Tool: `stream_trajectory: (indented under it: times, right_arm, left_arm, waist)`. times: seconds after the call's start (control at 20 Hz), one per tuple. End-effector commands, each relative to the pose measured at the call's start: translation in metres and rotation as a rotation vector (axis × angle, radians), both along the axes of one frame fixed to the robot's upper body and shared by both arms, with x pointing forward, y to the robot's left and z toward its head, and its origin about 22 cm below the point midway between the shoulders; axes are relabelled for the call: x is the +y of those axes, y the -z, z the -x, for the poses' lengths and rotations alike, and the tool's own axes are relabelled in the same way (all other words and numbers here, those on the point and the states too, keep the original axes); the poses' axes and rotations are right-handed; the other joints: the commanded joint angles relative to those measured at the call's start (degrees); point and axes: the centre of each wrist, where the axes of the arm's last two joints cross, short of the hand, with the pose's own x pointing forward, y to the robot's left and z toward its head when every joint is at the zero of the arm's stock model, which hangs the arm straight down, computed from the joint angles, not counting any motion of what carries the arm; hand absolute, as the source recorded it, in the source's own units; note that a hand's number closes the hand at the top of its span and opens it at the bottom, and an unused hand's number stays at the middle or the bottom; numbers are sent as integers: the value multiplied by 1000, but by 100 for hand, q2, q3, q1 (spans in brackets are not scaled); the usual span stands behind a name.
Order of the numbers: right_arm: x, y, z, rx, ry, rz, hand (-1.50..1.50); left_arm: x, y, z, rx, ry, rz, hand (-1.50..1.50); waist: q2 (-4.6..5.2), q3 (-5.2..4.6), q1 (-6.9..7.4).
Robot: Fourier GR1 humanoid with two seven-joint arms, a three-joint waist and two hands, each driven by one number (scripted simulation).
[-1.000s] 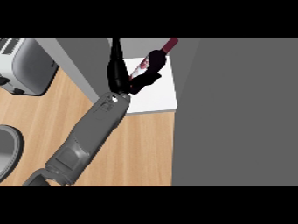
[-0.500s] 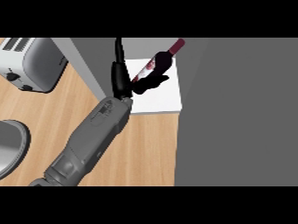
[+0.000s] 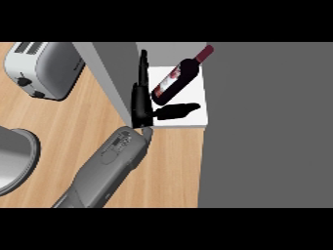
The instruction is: Pick up the wine, place it into the cabinet and close the cabinet
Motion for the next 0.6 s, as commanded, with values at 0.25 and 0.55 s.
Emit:
stream_trajectory:
  times: [0.25,0.55]
  right_arm:
    - [5,-38,20,-59,47,47,-150]
    - [6,-35,22,-55,51,84,-150]
  left_arm:
    - [11,-13,56,-25,97,109,-150]
    - [42,-17,98,-16,166,83,-150]
  waist:
    - [-12,1,105]
    - [-15,4,74]
